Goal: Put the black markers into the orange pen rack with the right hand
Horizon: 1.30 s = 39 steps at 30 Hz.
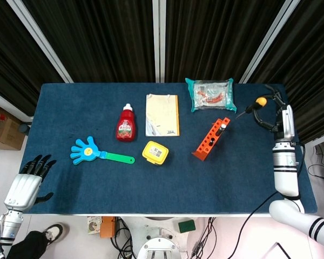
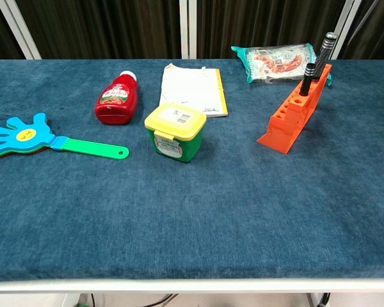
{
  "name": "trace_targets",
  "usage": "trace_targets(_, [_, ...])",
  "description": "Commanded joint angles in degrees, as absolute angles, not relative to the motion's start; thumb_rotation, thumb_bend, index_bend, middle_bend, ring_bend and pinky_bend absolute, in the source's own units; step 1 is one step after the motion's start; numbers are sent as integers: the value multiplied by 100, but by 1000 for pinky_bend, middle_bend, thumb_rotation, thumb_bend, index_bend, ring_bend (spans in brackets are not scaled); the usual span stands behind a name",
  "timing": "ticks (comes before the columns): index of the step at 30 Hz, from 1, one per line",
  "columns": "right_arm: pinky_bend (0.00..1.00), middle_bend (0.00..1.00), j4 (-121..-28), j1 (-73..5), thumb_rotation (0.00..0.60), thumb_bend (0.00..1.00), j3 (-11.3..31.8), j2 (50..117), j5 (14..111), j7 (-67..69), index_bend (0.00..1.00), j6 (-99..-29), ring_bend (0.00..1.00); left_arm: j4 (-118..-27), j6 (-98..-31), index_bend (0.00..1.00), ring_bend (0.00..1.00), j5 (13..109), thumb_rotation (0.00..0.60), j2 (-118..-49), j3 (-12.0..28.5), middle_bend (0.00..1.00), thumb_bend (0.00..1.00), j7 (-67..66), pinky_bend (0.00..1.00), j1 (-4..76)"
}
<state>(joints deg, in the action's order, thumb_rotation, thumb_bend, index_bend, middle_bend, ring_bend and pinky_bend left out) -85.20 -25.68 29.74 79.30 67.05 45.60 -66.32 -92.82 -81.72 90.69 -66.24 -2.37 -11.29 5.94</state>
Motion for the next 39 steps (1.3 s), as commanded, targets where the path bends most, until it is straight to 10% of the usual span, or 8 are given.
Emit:
trace_targets(1, [0, 143, -8479, -2654, 600, 342, 2937, 7998, 6628, 4488, 662, -6518, 0, -9283, -8176, 145, 29, 9071, 600, -6619, -238, 70, 56, -1123, 186, 593])
trace_targets(39, [0, 136, -8340, -2862, 600, 343, 2763, 8251, 6437, 4472, 670, -6137, 0, -9275, -8159, 145, 29, 9074, 600, -6607, -251, 70, 56, -1092, 186, 604])
